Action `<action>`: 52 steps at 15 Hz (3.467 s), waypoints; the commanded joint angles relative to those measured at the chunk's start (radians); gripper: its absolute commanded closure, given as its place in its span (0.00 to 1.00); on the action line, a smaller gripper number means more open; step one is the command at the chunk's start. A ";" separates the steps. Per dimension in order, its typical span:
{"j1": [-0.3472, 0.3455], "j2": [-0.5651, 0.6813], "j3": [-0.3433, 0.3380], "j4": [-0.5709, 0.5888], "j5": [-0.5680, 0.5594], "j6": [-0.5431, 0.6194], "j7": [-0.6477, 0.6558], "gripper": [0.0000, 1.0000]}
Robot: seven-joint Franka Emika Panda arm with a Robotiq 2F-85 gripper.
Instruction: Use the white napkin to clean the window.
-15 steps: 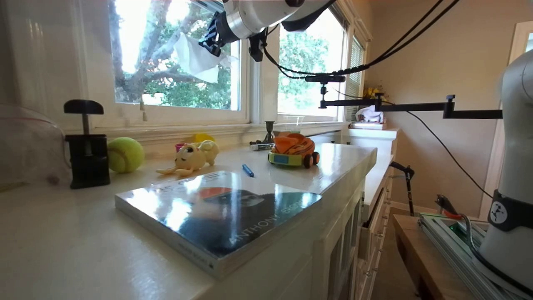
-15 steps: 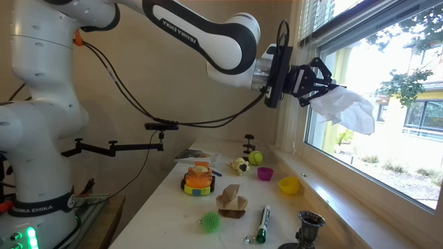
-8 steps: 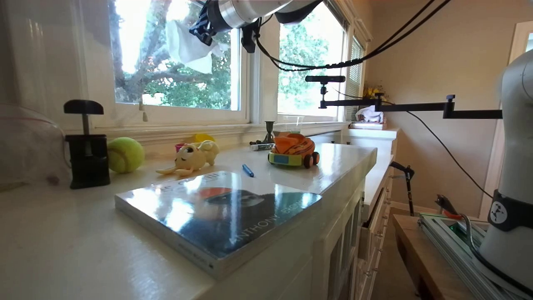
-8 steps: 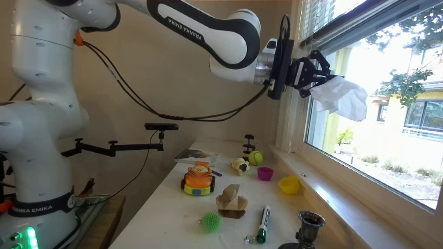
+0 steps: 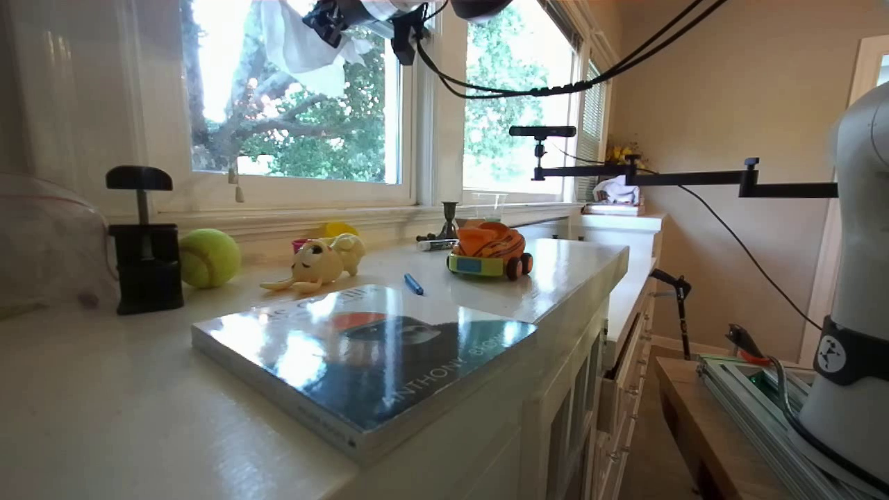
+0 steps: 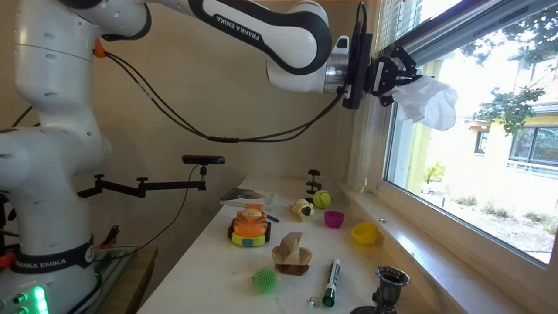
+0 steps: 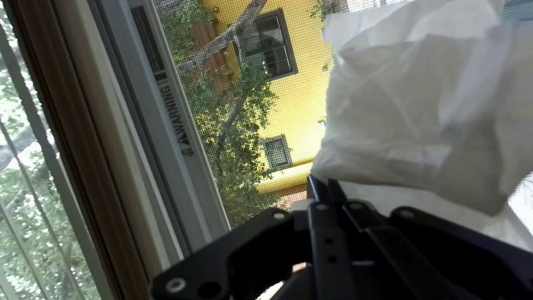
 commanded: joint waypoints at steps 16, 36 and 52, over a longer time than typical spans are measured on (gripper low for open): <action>0.047 0.007 0.033 -0.007 0.567 -0.019 -0.413 0.99; 0.075 -0.038 0.027 -0.107 1.035 -0.163 -0.660 1.00; 0.149 -0.071 0.059 -0.111 1.618 -0.322 -0.795 0.99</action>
